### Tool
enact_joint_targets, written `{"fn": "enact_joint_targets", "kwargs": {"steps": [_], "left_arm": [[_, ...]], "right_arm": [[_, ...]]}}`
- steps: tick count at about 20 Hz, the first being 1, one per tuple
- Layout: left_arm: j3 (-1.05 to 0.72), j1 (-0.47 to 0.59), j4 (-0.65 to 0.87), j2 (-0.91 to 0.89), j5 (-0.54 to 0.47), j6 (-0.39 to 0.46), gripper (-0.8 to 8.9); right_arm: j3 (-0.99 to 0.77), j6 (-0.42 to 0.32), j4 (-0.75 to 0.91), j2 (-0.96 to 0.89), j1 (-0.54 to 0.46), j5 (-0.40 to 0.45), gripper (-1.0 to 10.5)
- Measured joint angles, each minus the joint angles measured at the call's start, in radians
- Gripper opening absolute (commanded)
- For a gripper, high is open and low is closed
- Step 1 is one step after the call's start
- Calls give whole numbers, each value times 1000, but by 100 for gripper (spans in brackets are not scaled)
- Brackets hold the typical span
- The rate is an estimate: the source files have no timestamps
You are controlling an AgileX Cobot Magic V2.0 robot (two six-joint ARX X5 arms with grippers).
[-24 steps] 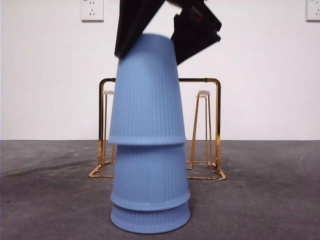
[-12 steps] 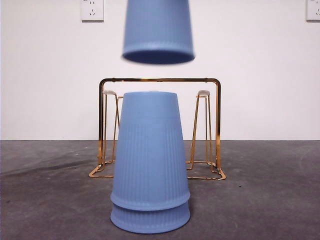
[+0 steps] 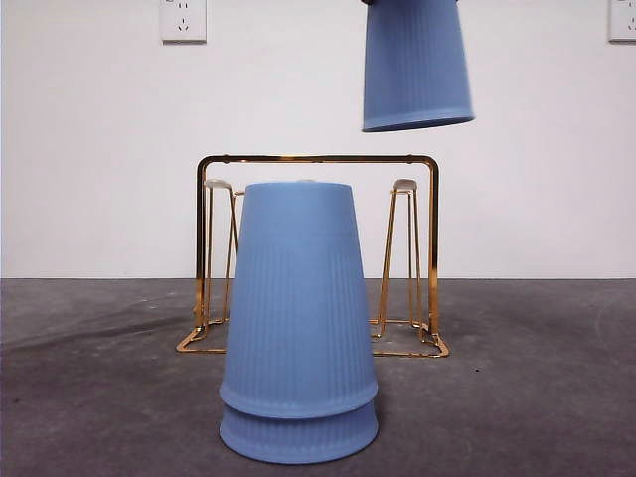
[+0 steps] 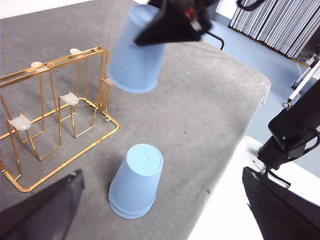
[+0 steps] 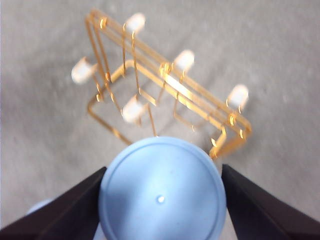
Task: Pick the top cup and place it on cupholder, pick up the mid cup and place it on cupholder, last pick the bottom cup and place it on cupholder.
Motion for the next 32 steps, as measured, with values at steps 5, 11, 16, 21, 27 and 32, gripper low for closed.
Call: {"fn": "enact_joint_targets", "kwargs": {"steps": [5,11,16,21,27,32], "left_arm": [[0,0,0,0,0,0,500],[0,0,0,0,0,0,500],[0,0,0,0,0,0,500],[0,0,1,0,0,0,500],[0,0,4,0,0,0,500],[0,0,4,0,0,0,500]], "right_arm": [[-116,-24,144,0,-77,-71,300],[-280,-48,352,0,-143,-129,300],[-393,-48,461,0,-148,-147,300],[-439,-46,533,3,-148,-124,300],[-442,-40,545,82,-148,-121,300],[-442,-37,543,85,-148,-84,301]]}}
